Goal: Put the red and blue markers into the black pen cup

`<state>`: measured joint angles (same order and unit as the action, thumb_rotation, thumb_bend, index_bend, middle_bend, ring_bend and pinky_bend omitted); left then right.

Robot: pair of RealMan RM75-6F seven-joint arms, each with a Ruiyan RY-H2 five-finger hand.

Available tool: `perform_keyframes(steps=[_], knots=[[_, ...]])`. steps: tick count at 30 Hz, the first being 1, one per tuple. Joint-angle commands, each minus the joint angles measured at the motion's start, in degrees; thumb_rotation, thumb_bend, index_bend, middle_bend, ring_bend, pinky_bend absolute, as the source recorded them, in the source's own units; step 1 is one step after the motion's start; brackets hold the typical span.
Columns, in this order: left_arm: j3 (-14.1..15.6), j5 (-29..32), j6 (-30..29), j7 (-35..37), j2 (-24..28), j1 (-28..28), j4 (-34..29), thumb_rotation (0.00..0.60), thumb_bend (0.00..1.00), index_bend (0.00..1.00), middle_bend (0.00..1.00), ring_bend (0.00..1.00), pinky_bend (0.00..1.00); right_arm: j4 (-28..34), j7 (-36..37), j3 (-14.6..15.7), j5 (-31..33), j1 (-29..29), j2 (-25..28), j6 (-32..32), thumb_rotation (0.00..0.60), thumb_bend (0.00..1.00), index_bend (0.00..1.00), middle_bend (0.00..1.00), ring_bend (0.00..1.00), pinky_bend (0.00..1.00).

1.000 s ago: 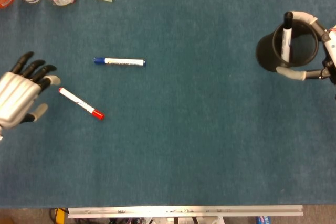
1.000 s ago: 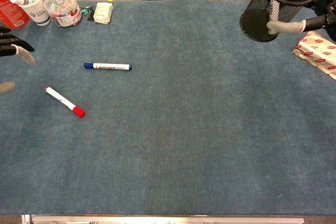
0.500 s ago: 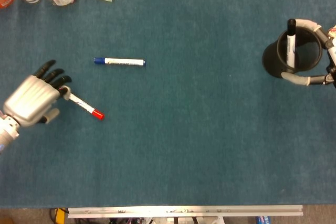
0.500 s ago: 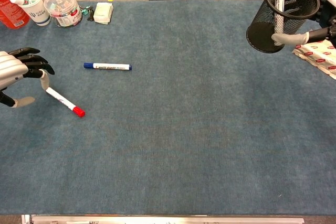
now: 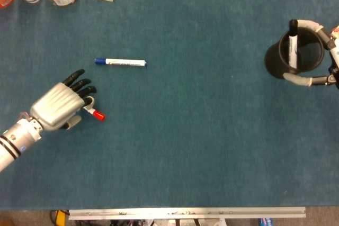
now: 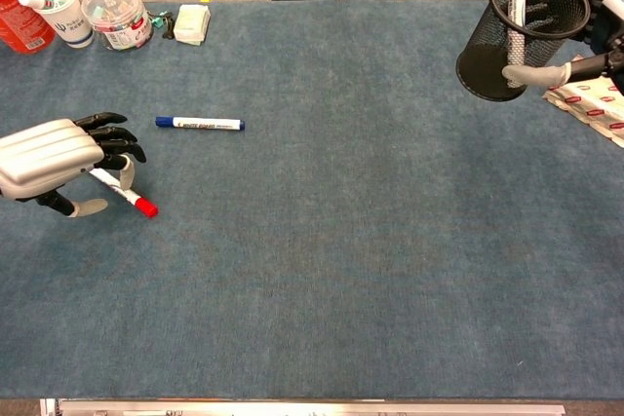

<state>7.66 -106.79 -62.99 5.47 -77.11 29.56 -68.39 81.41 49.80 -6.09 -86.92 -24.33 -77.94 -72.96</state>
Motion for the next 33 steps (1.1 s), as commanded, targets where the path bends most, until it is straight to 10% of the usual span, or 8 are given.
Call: perform_keyframes(steps=[1,33], knots=[[0.0,0.1,-0.9,0.5,-1.5,0.5,1.3,0.6,0.31,0.44,0.23,0.14,0.04,-0.1,0.0,0.1,0.0,0.1,-0.1,0.1,0.6,0.51,0.46,0.43,0.34,0.36],[2.9,2.4,-1.7,2.5,-7.1,2.0,7.2,0.6,0.31,0.39,0.16,0.06,0.04,-0.9,0.7,-0.3,0.2,0.5,-0.2,0.5,0.6,0.51,0.46,0.43,0.34,0.36]])
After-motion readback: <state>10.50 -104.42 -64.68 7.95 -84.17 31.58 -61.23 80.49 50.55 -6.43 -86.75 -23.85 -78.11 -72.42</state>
